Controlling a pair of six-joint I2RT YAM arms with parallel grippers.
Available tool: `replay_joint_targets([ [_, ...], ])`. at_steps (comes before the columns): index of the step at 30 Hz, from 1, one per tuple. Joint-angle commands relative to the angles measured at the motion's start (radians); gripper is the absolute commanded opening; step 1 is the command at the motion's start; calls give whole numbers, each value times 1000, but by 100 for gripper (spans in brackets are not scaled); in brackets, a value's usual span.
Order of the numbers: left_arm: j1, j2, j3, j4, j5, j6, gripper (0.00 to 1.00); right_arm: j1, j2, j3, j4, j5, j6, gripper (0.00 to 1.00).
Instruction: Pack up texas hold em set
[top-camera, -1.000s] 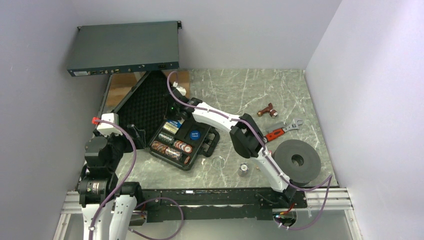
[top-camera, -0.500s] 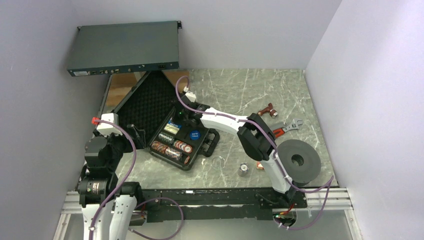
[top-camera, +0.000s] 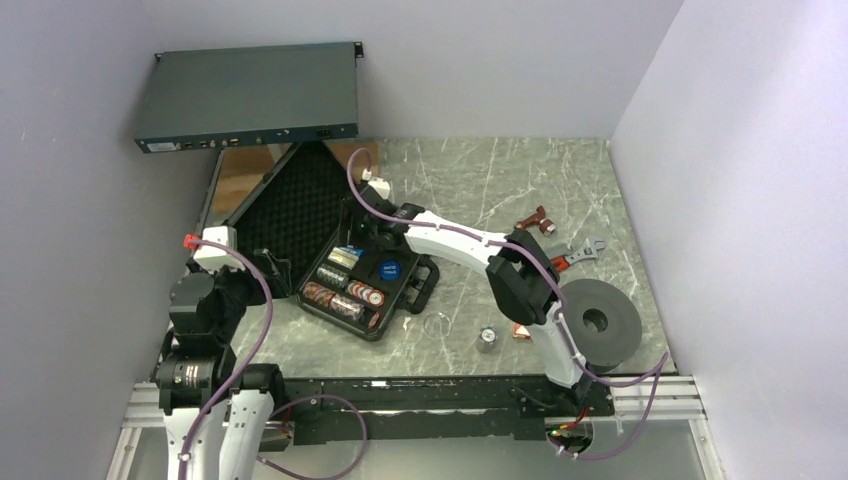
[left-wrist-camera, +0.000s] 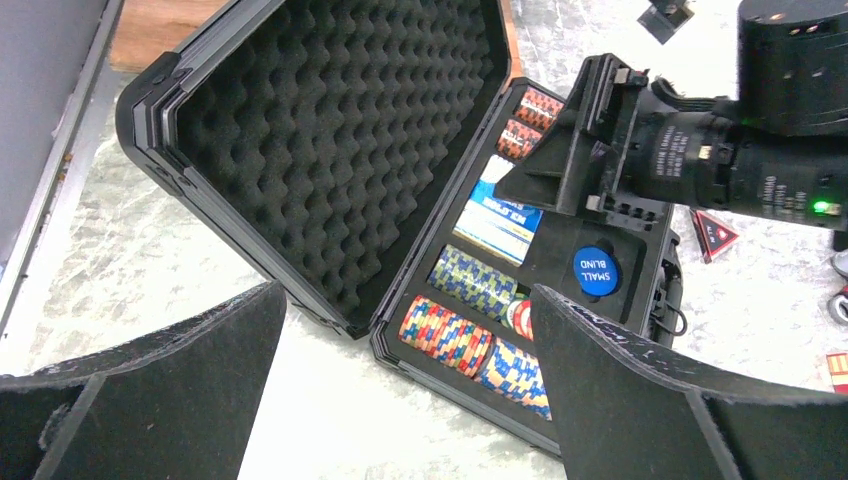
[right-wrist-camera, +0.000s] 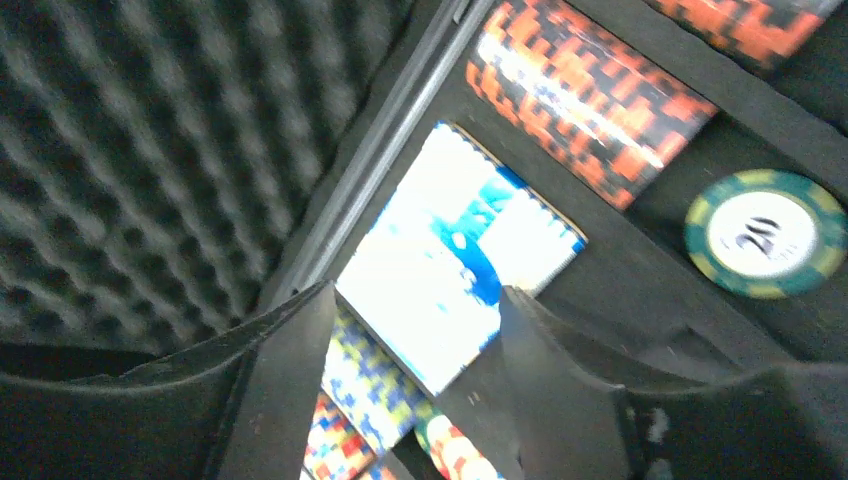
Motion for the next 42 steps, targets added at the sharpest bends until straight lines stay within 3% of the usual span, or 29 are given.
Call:
replay_joint_targets([
  [1,5,24,1,25,55,5,99,7,-122,7,-166,69,-111,69],
  [6,6,35,2,43,152,32,99,7,-295,-122,-204,159,-131,86],
  [18,5,93,6,56,215,39,99,6,-708,-481,-457,368,-83,99],
  [26,3,147,5,70,292,56,99,6,-875,-624,-641,425,3,100],
  [42,-63,160,-6,85,327,53,99,0,-1044,-914,-610,184,136,95],
])
